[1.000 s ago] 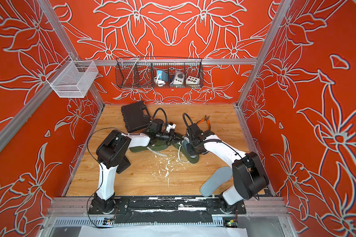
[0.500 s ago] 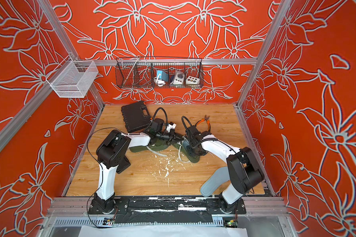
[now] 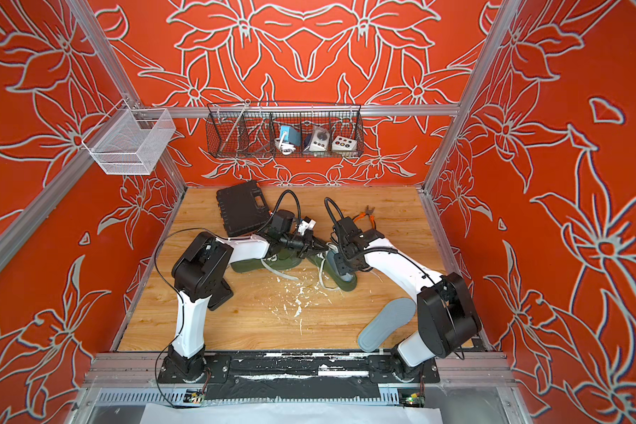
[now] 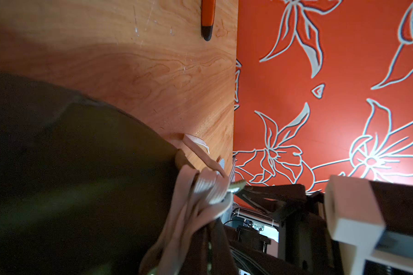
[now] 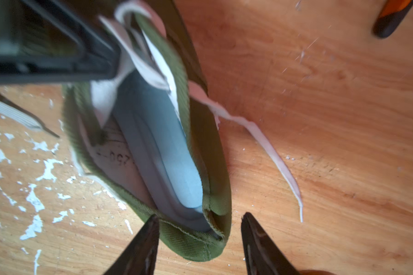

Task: Insert the insole into the shoe

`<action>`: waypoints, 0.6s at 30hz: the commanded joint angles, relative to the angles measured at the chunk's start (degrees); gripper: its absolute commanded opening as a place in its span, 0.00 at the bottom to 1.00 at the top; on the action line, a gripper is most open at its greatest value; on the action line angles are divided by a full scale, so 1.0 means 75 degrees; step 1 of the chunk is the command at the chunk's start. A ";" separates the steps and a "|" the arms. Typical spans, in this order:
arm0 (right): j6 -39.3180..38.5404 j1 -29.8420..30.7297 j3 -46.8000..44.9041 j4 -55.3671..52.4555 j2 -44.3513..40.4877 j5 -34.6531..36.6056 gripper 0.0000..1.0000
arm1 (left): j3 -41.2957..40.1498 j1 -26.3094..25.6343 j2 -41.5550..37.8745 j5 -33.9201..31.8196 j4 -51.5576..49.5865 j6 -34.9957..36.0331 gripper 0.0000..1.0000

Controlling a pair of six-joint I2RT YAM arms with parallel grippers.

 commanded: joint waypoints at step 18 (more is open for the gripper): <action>-0.0631 -0.0266 0.0185 -0.0384 -0.0244 0.0151 0.61 | 0.1437 -0.0353 -0.0651 -0.2034 -0.3355 0.2565 0.22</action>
